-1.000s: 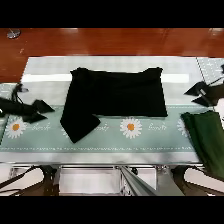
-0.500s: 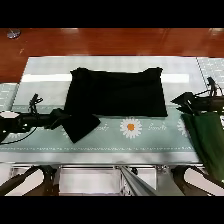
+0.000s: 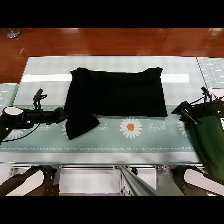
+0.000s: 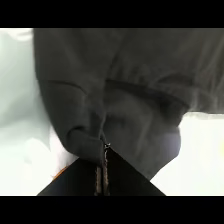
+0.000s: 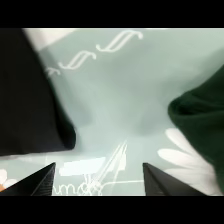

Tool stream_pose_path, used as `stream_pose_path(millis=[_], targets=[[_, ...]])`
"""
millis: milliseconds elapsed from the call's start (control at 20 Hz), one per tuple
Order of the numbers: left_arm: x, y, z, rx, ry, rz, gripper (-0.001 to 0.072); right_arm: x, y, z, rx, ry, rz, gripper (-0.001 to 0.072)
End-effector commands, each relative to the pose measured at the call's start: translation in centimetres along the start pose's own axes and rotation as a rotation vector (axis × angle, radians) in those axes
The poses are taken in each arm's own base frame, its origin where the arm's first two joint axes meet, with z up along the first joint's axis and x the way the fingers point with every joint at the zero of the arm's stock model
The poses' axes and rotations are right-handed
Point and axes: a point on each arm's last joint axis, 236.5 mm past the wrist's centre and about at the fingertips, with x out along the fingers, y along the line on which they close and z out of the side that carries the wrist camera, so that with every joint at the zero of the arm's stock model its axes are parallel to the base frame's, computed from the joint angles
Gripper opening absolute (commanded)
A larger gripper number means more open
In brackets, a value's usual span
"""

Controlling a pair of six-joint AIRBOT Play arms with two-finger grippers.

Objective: Fold the shirts.

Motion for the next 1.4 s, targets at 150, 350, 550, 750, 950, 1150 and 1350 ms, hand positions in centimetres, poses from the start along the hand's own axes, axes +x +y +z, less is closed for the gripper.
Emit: stream_pose_path(millis=[150, 350, 550, 750, 950, 1150, 1350], targets=[[-0.2, -0.5, 0.6, 0.017, -0.01, -0.007, 0.0016, 2.3, 3.2, 0.6, 0.046, 0.043, 0.163, 0.0617], [-0.2, -0.5, 0.6, 0.017, -0.01, -0.007, 0.0016, 4.7, 6.0, 1.3, -0.029, 0.082, 0.149, 0.0617], [-0.3, -0.6, 0.9, 0.02, -0.014, -0.008, 0.0016, 6.3, 8.5, 2.5, -0.046, 0.097, 0.138, 0.0549], [-3.0, -5.3, 5.8, 0.095, -0.105, -0.095, 0.0016, 2.8, 12.5, 5.4, -0.172, 0.033, 0.179, 0.0039], [-11.8, -14.8, 15.3, 0.247, -0.351, -0.197, 0.0016, -10.0, 20.3, 10.7, -0.406, -0.228, 0.212, 0.0038], [-27.4, -28.3, 20.9, 0.502, -0.708, -0.306, 0.0016, -30.8, 30.7, 10.1, -0.671, -0.726, 0.307, 0.0038], [-43.3, -37.6, 18.5, 0.714, -1.051, -0.332, 0.0016, -44.3, 33.3, 1.9, -0.787, -1.093, 0.333, 0.0038]])
